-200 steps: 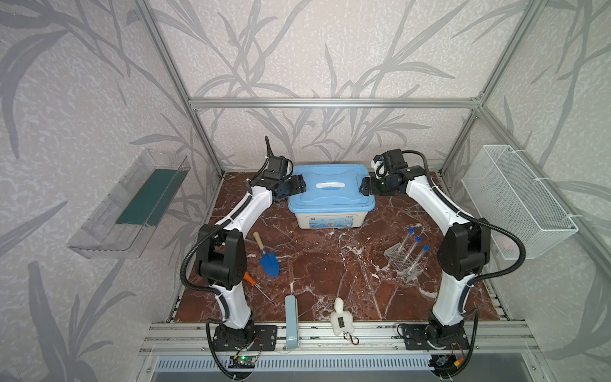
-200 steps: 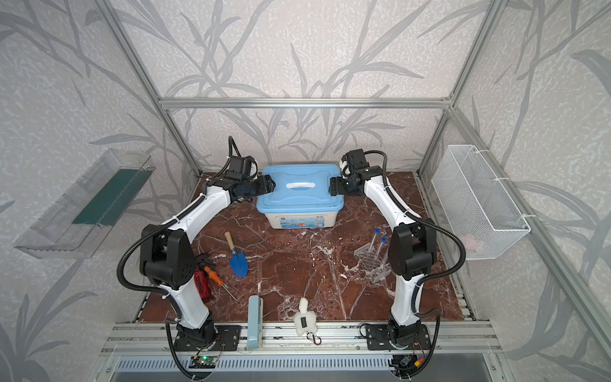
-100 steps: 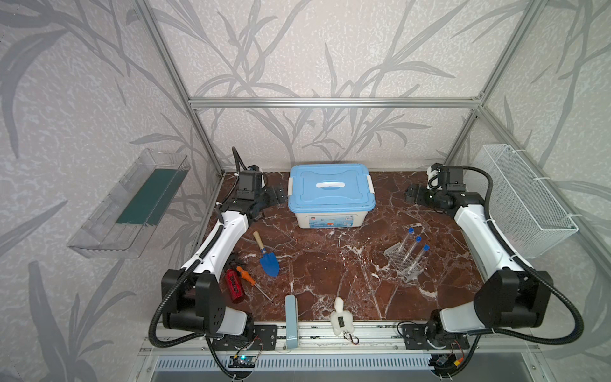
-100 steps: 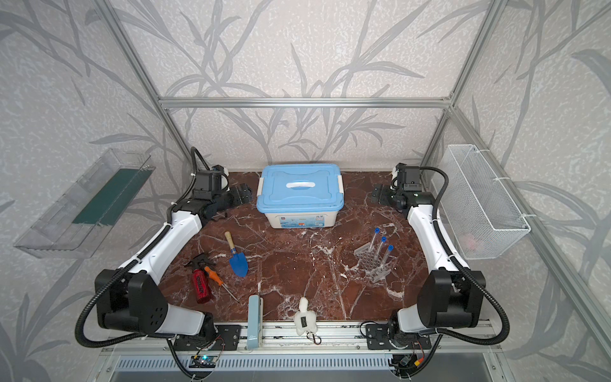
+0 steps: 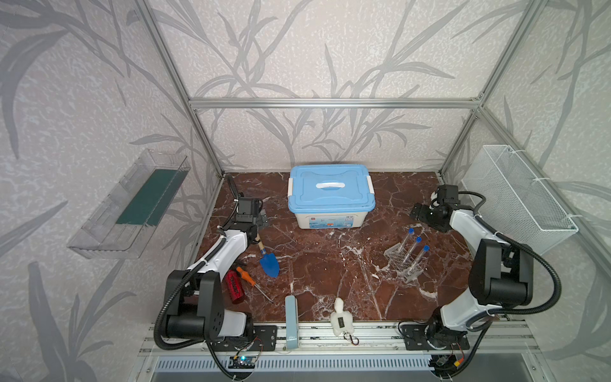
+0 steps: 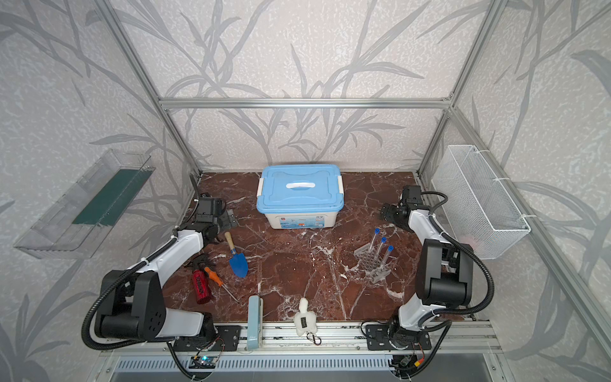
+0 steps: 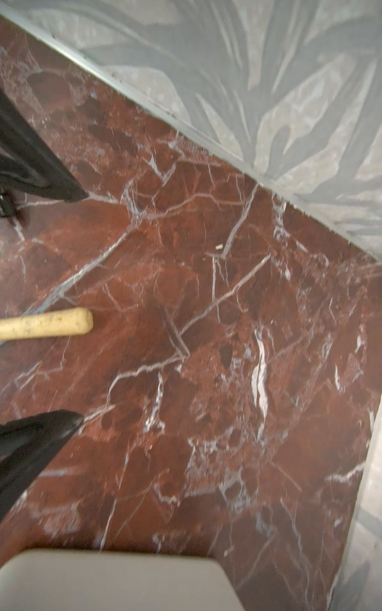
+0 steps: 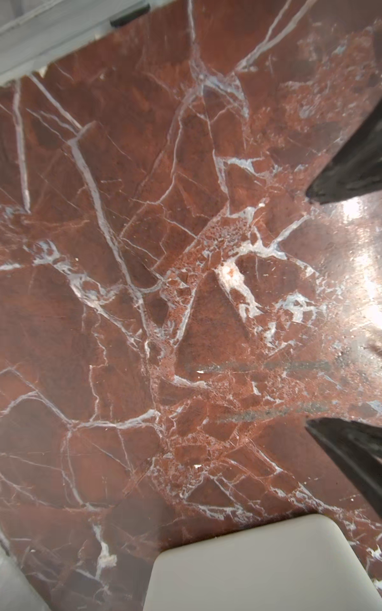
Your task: Organize the chemistry lab equipment
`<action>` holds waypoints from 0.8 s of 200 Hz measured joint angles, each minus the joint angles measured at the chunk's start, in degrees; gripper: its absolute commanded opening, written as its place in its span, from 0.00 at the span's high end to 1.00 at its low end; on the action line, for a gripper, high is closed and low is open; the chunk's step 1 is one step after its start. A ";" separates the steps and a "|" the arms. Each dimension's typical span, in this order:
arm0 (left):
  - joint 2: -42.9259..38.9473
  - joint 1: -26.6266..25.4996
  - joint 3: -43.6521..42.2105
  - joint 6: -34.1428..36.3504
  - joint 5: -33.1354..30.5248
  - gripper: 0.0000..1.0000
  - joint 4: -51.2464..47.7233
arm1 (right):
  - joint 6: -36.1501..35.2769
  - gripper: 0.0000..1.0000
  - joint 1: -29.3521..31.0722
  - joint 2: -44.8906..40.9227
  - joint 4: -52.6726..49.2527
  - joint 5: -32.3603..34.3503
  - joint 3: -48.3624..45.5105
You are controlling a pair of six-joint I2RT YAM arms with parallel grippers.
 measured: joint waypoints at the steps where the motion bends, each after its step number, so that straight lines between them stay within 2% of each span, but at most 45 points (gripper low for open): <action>1: -0.02 0.02 -0.13 0.11 -0.17 0.01 0.15 | 0.00 0.01 0.00 0.00 0.22 0.00 -0.09; 19: -0.31 0.50 -4.17 2.62 -2.73 0.05 6.03 | -0.11 0.01 0.04 -0.13 5.73 0.11 -3.37; 32: -0.35 1.36 -7.56 4.48 -2.36 0.02 10.82 | -0.44 0.01 0.11 -0.33 10.36 0.33 -7.02; 56: 0.55 4.26 -11.85 5.95 1.79 0.01 18.82 | -1.33 0.01 0.17 -1.60 18.36 0.46 -14.80; 80: 4.20 6.40 -12.02 6.82 5.29 0.01 25.79 | -2.91 0.01 0.17 -1.77 23.61 -0.28 -17.51; 110: 7.10 6.73 -14.12 8.76 9.38 0.01 34.60 | -4.63 0.01 0.26 -2.19 30.84 -1.27 -18.75; 160: 7.28 6.78 -20.63 11.43 15.82 0.01 47.58 | -6.47 0.01 0.52 -5.95 41.70 -2.86 -27.41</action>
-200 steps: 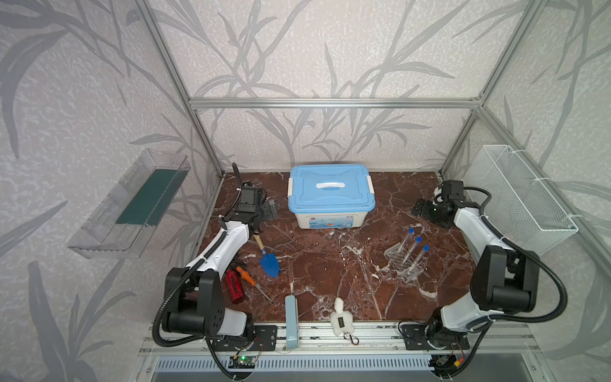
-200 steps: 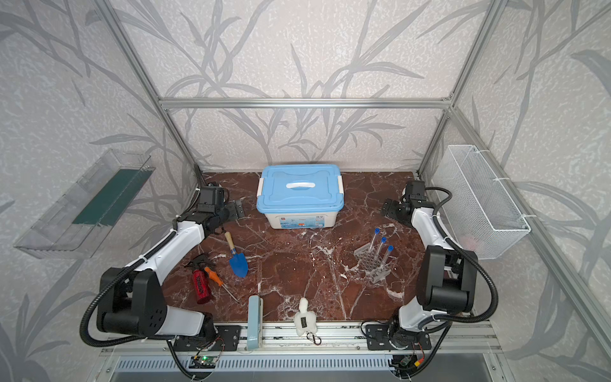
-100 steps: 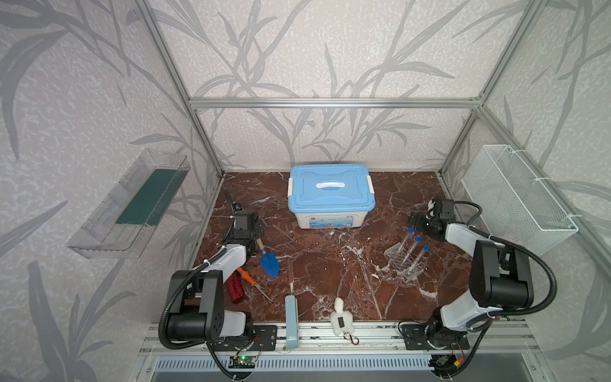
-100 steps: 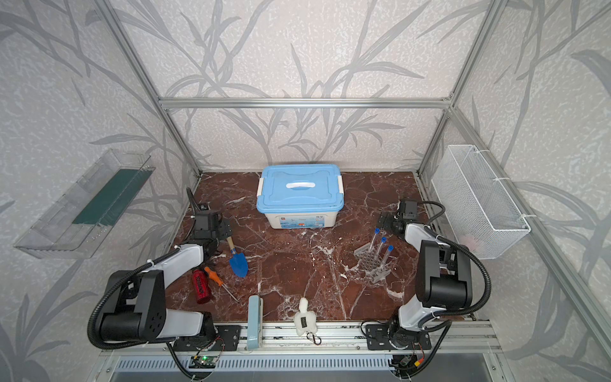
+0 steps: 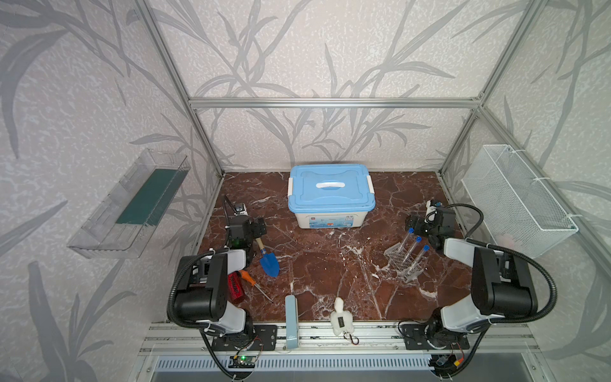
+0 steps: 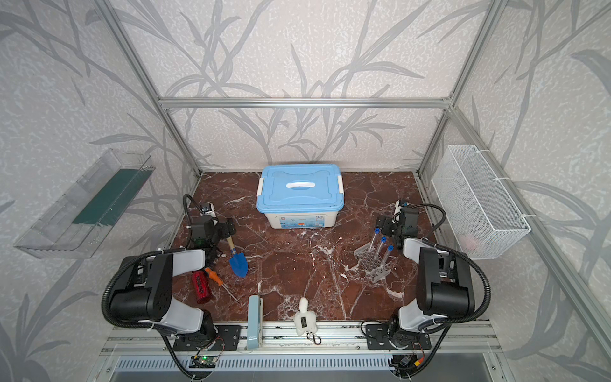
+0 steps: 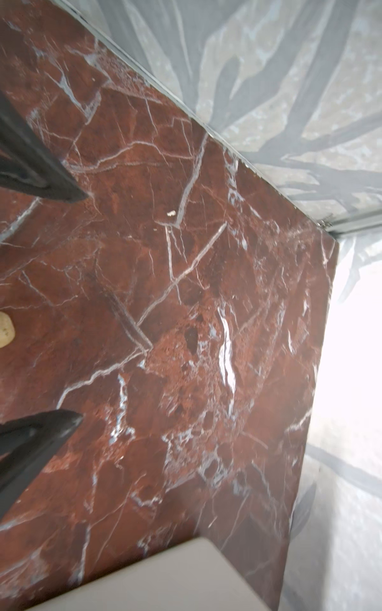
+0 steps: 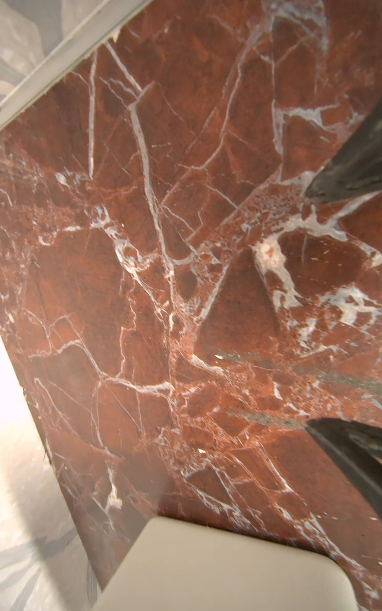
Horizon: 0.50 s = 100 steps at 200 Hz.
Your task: Organize the chemistry lab equipment
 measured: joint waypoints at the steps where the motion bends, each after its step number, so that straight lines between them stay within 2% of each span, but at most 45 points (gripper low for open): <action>1: 0.00 0.00 -0.31 0.04 0.17 0.01 0.42 | -0.04 0.01 0.04 -0.22 0.35 0.04 -0.28; 49: 1.70 0.00 -3.78 2.10 5.01 0.01 9.64 | -1.99 0.01 2.49 -2.75 8.66 0.72 -6.27; 100: 2.14 0.00 -4.42 3.21 8.07 0.01 13.14 | -5.84 0.01 6.16 -3.48 16.79 1.84 -9.84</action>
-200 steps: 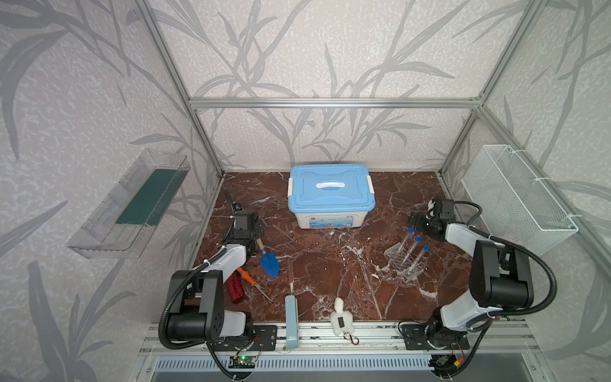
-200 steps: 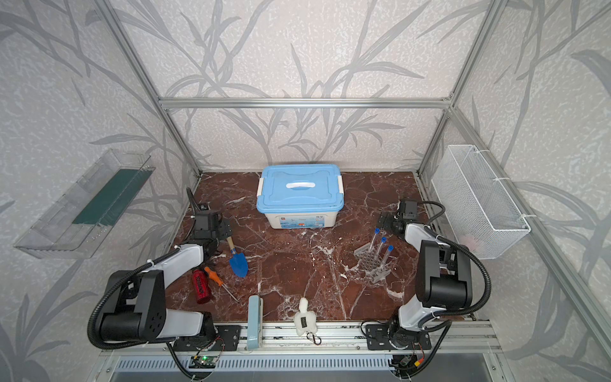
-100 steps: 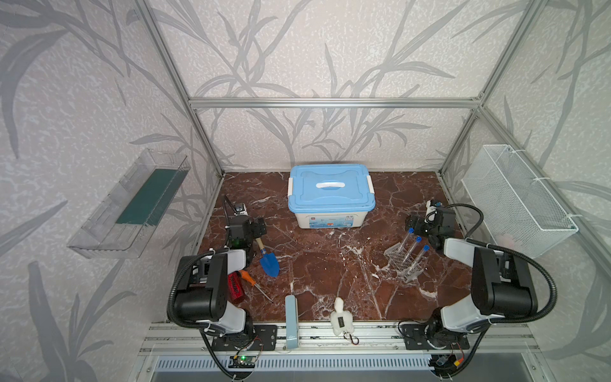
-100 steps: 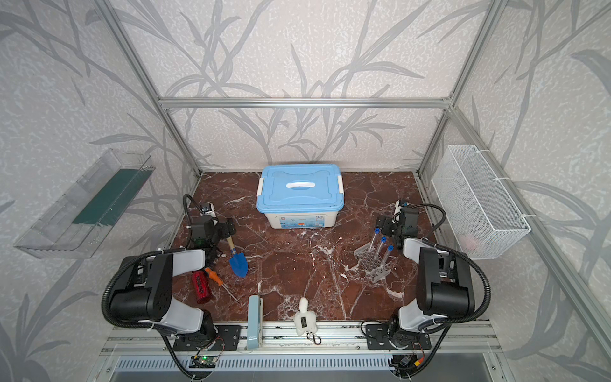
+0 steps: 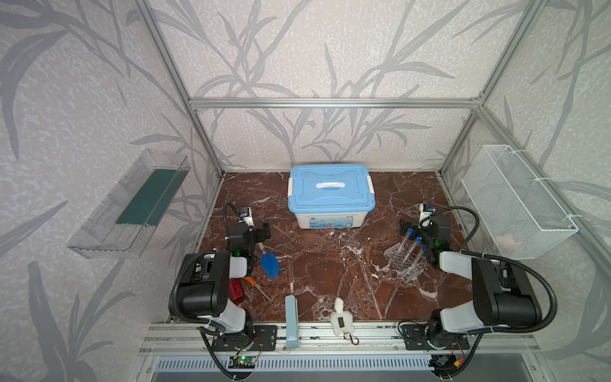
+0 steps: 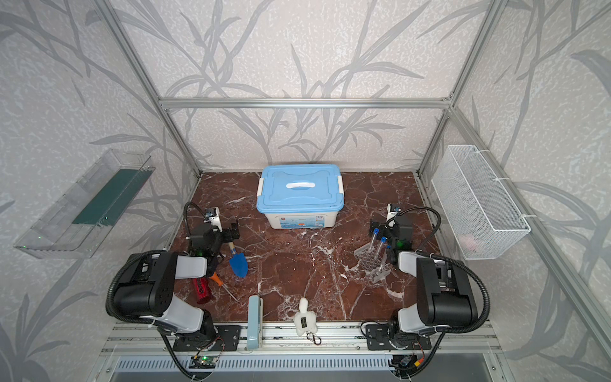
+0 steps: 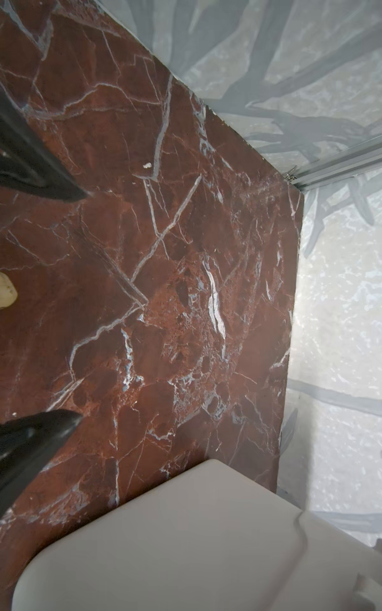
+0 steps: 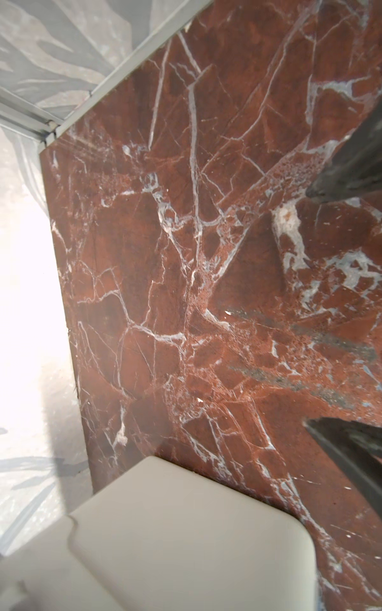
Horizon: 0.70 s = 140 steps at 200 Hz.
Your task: Organize the chemistry lab equipment
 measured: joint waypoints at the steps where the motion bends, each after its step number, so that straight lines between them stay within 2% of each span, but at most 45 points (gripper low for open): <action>1: 0.00 0.00 0.00 0.00 0.04 0.01 0.04 | -0.17 0.01 0.24 -0.02 0.39 0.07 -0.24; 34: 0.00 0.00 -0.02 0.28 0.85 0.01 1.03 | -3.89 0.01 5.53 4.52 13.31 3.61 -5.97; 53: 0.02 0.00 -0.04 0.31 0.94 0.01 1.22 | -4.96 0.01 6.34 5.01 10.40 5.29 -5.16; 80: 0.04 0.00 -0.04 0.24 0.20 0.01 1.20 | -6.19 0.01 6.80 5.16 13.31 6.91 -3.85; 140: 0.04 -0.02 -0.04 0.24 -0.39 0.01 1.20 | -7.15 0.01 6.93 5.07 11.50 7.89 -2.99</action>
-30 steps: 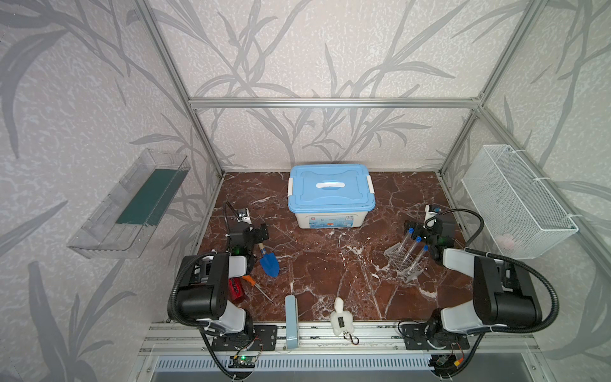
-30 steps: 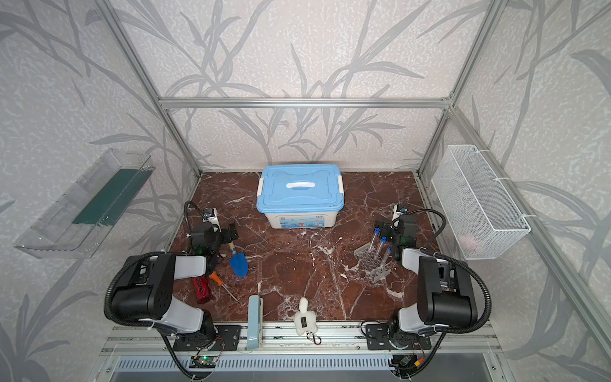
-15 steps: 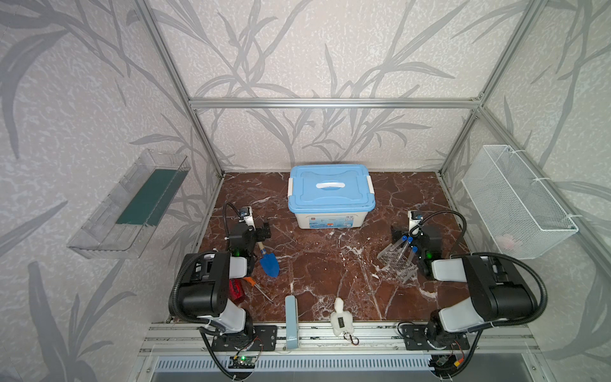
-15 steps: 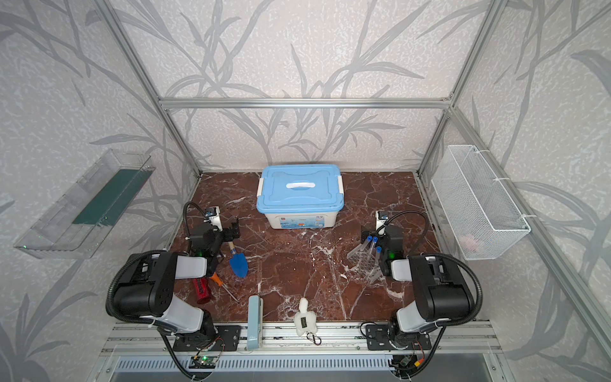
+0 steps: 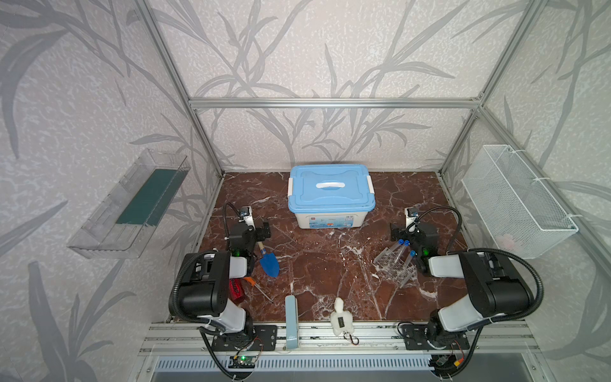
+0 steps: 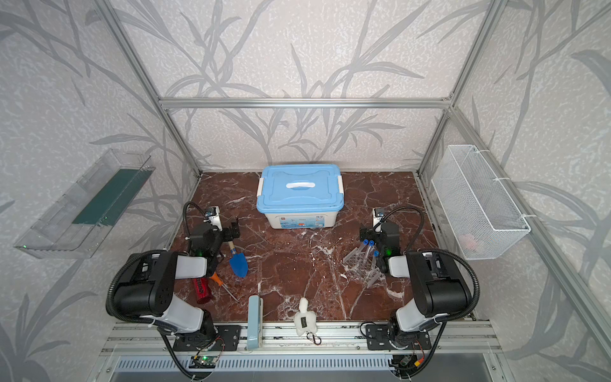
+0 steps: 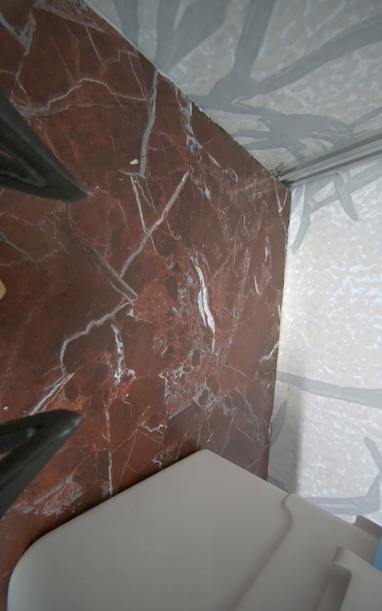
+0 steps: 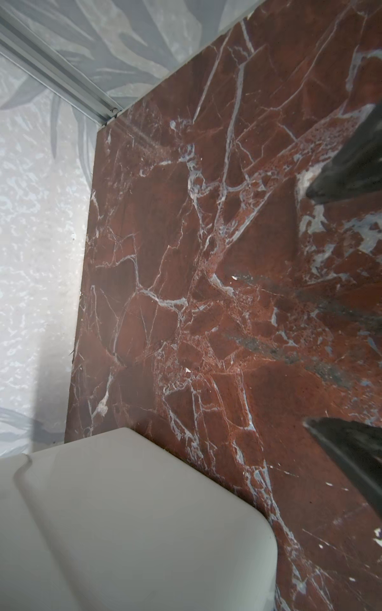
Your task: Organize the chemistry lab equipment
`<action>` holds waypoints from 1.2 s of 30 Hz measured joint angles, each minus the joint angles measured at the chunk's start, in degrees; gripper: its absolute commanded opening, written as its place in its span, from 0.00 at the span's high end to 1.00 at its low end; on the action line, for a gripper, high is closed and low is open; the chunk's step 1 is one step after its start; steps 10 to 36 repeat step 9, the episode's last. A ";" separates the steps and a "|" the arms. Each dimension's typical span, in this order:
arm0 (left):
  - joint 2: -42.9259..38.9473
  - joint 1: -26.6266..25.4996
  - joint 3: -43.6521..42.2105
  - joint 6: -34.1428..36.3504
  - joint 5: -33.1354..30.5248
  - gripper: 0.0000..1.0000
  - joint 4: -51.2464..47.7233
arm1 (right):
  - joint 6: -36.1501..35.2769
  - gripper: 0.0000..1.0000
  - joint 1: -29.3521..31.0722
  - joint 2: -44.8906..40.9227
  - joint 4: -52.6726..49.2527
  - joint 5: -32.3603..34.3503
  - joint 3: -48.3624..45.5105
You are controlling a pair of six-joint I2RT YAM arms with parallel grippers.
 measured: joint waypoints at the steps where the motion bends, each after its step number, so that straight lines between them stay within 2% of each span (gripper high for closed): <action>1: 0.00 -0.07 0.00 0.00 -0.11 0.01 0.00 | -0.04 0.01 0.00 0.00 -0.09 0.00 0.00; 36: 0.02 -0.09 0.00 0.00 -0.52 0.01 -0.02 | -0.07 0.01 0.00 -0.07 -0.68 0.02 0.00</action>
